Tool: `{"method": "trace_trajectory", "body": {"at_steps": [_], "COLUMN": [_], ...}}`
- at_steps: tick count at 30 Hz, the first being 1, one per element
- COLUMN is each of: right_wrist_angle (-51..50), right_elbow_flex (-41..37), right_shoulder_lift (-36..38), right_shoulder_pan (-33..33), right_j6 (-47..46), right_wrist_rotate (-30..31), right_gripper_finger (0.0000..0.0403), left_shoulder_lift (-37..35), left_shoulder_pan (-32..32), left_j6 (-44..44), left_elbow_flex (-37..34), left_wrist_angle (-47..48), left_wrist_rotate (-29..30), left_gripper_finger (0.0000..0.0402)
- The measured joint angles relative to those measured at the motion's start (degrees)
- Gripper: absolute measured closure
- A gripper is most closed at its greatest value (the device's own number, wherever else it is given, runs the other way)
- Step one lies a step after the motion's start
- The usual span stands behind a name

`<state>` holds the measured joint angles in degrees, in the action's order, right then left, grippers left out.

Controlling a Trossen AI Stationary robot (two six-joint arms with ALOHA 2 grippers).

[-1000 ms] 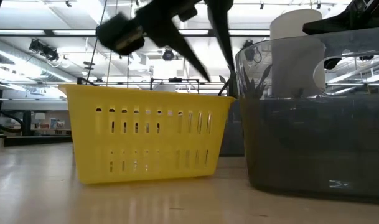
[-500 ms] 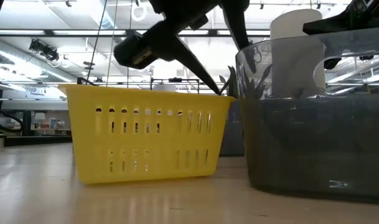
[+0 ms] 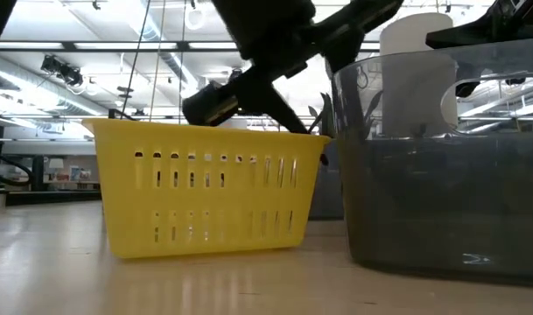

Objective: Stack baskets on shelf by color
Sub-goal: Stack the bottom gray bin on the left gray bin

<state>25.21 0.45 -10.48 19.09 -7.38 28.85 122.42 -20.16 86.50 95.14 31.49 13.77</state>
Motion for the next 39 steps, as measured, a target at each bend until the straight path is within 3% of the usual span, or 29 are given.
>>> {"method": "trace_trajectory", "body": {"at_steps": [7, 15, 29, 34, 39], "right_wrist_angle": [0.0, 0.0, 0.0, 0.0, -0.1], "right_elbow_flex": [0.0, 0.0, 0.0, 0.0, 0.0], "right_shoulder_lift": [0.0, 0.0, 0.0, 0.0, 0.0], "right_shoulder_pan": [0.0, 0.0, 0.0, 0.0, 0.0], "right_j6": [0.0, 0.0, 0.0, 0.0, 0.0], "right_wrist_rotate": [0.0, 0.0, 0.0, 0.0, 0.0], "right_gripper_finger": [0.0391, 0.0391, 0.0391, 0.0391, 0.0391], "left_shoulder_lift": [0.4, 0.5, -2.7, -6.5, -11.2], "left_shoulder_pan": [0.1, -0.6, -2.2, -2.2, -1.4], "left_j6": [-0.3, -2.1, -7.1, -15.9, -31.9], "left_elbow_flex": [-0.1, -0.1, -0.1, -0.1, -0.1], "left_wrist_angle": [0.0, -0.6, -6.7, -7.3, -6.6], "left_wrist_rotate": [-1.0, -1.4, -0.5, 0.0, 0.7], "left_gripper_finger": [0.0302, 0.0390, 0.0397, 0.0397, 0.0395]}}
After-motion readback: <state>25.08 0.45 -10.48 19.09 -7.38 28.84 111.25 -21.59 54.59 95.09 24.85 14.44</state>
